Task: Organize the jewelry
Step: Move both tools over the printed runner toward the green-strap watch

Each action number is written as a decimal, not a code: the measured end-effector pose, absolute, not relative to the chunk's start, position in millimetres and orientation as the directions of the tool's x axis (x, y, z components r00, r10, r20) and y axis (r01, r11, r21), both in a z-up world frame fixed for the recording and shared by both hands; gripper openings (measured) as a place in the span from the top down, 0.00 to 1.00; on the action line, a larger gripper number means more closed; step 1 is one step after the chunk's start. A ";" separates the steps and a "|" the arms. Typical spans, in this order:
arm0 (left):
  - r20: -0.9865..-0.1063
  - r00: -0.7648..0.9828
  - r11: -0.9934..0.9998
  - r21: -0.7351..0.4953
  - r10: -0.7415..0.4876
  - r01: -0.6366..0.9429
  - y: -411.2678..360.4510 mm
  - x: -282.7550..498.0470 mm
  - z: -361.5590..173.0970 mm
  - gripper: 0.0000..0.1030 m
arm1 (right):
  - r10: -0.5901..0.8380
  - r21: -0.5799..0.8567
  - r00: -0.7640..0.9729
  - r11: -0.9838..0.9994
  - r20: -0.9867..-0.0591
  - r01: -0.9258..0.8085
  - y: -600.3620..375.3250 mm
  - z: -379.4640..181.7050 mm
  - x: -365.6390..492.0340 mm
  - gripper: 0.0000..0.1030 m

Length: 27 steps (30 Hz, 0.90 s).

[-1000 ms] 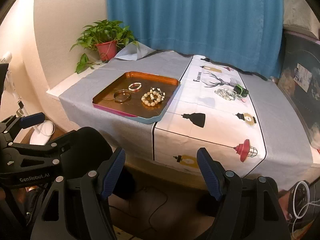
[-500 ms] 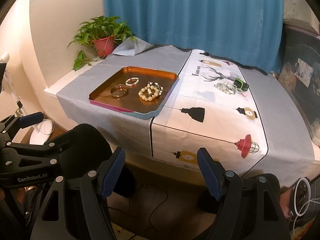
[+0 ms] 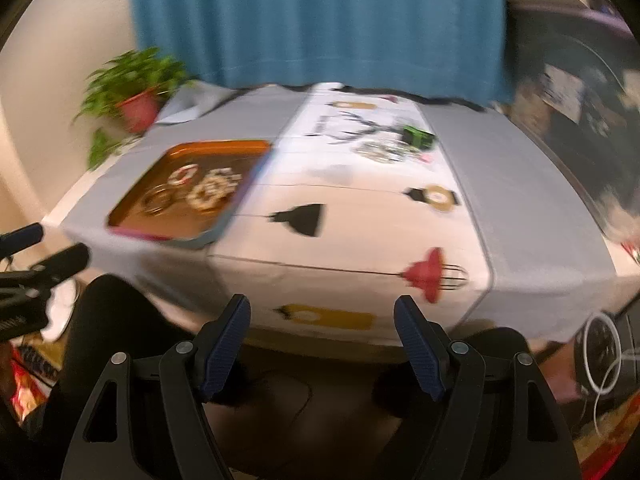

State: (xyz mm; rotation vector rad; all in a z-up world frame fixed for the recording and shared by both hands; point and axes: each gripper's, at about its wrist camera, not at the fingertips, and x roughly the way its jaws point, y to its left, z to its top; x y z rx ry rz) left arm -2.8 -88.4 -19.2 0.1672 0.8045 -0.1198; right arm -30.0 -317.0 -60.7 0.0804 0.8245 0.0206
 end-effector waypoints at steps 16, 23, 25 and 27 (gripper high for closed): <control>-0.744 0.634 0.924 0.061 -0.211 0.379 -220.4 158.2 -1.6 0.05 | -0.069 0.107 0.644 0.967 -0.762 0.230 -473.2 -116.1 103.7 0.27; -0.765 0.608 0.889 0.108 -0.212 0.445 -279.9 226.7 -21.3 0.05 | 0.010 0.152 0.632 0.974 -0.775 0.170 -497.2 -135.4 160.6 0.27; -0.769 0.600 0.881 0.108 -0.220 0.461 -292.7 240.7 -25.9 0.05 | 0.016 0.141 0.636 0.979 -0.772 0.147 -496.0 -138.1 171.7 0.27; -0.772 0.595 0.870 0.117 -0.224 0.479 -305.2 253.8 -32.4 0.05 | 0.010 0.133 0.638 0.980 -0.770 0.145 -498.3 -140.1 186.8 0.27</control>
